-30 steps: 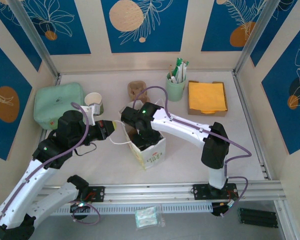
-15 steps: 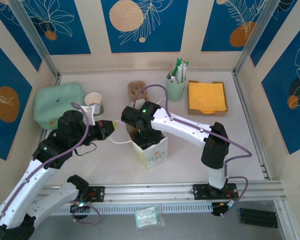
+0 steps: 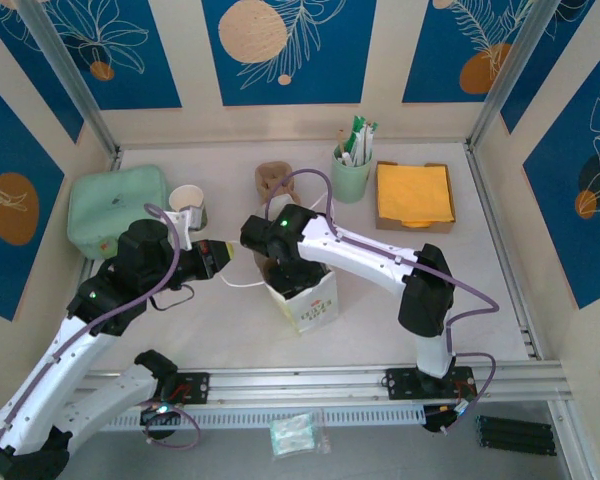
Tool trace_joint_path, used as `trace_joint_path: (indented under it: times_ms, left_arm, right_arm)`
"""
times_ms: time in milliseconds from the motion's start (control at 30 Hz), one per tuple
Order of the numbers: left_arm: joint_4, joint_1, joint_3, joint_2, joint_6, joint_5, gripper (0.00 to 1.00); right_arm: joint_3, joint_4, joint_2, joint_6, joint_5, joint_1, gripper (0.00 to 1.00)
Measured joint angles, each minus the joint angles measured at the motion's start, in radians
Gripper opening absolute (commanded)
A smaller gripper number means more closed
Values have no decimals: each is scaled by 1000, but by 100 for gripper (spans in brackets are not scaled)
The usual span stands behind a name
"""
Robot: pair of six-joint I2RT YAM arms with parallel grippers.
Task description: Pack the takeout coffee
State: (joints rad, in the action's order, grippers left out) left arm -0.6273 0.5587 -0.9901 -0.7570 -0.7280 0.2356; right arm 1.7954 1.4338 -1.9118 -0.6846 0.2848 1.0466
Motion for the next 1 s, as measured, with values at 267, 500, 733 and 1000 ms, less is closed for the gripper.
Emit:
trace_joint_path:
  times_ms: [267,500,733,1000]
  left_arm:
    - [0,0,-27,-13,0,1,0]
    - [0,0,-36,-13,0,0,0]
    - [1,0,-39,-31,-1,2,0]
    - [8,0,-39,-37,-7,8,0]
  right_arm:
    - [5,-8,4,0,-4,-24,56]
    - [5,-32,37,0,-5,-57,56]
    - [4,-39,45,2,-4,-65,56]
    - [5,-40,6,31,-2,-59,56]
